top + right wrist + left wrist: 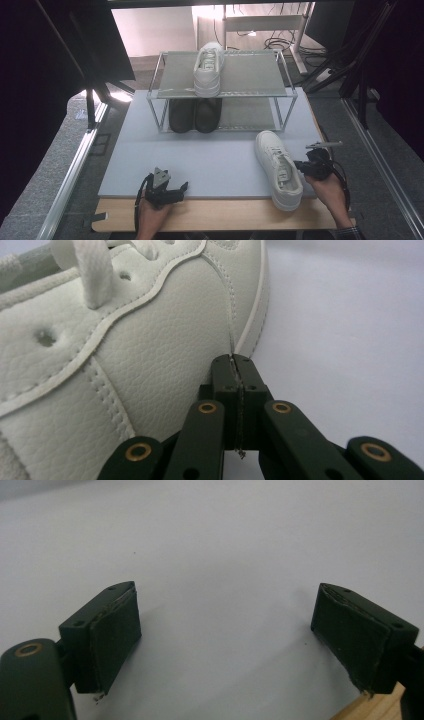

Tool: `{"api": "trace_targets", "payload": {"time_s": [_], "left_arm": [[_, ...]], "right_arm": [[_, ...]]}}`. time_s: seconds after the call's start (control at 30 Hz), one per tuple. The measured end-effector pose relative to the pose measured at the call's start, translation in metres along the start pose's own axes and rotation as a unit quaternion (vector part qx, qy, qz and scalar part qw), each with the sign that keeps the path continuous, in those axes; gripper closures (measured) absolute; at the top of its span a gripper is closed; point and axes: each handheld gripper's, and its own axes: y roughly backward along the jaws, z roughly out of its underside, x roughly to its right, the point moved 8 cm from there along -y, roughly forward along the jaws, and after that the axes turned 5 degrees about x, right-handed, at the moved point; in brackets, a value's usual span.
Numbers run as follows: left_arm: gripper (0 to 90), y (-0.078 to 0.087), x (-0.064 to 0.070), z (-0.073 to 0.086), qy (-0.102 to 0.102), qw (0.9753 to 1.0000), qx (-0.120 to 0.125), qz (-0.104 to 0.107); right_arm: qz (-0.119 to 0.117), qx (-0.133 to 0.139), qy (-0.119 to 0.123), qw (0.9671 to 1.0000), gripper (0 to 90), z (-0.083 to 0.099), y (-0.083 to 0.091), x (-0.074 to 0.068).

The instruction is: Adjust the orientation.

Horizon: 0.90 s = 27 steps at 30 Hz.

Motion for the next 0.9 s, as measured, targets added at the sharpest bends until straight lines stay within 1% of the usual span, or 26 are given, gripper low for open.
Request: {"api": "trace_targets", "payload": {"time_s": [0.17, 0.2, 0.23, 0.33, 0.37, 0.4, 0.77, 0.8, 0.83, 0.9], "left_arm": [[12.3, 0.000, 0.000, 0.000, 0.000, 1.0000, 0.000, 0.000], [12.3, 0.000, 0.000, 0.000, 0.000, 1.0000, 0.000, 0.000], [12.3, 0.000, 0.000, 0.000, 0.000, 1.0000, 0.000, 0.000], [12.3, 0.000, 0.000, 0.000, 0.000, 1.0000, 0.000, 0.000], [12.3, 0.000, 0.000, 0.000, 0.000, 1.0000, 0.000, 0.000], [12.3, 0.000, 0.000, 0.000, 0.000, 1.0000, 0.000, 0.000], [12.3, 0.000, 0.000, 0.000, 0.000, 1.0000, 0.000, 0.000], [12.3, 0.000, 0.000, 0.000, 0.000, 1.0000, 0.000, 0.000], [12.3, 0.000, 0.000, 0.000, 0.000, 1.0000, 0.001, 0.000], [12.3, 0.000, 0.000, 0.000, 0.000, 1.0000, 0.001, 0.000]], "right_arm": [[-0.007, -0.002, 0.009, 0.9999, 89.5, -0.004, -0.007, -0.010], [-0.007, -0.002, 0.009, 0.9999, 89.5, -0.004, -0.007, -0.010], [-0.011, -0.004, 0.014, 0.9998, 89.5, -0.006, -0.010, -0.015], [-0.018, -0.006, 0.022, 0.9996, 89.5, -0.008, -0.015, -0.023], [-0.018, -0.006, 0.022, 0.9996, 89.5, -0.008, -0.015, -0.023], [-0.022, -0.007, 0.028, 0.9993, 89.6, -0.010, -0.019, -0.030], [-0.044, -0.018, 0.055, 0.9973, 89.6, -0.018, -0.034, -0.057], [-0.044, -0.018, 0.055, 0.9973, 89.6, -0.018, -0.034, -0.057], [-0.048, -0.020, 0.061, 0.9968, 89.5, -0.019, -0.037, -0.062], [-0.055, -0.022, 0.068, 0.9960, 89.6, -0.021, -0.040, -0.066]]}}
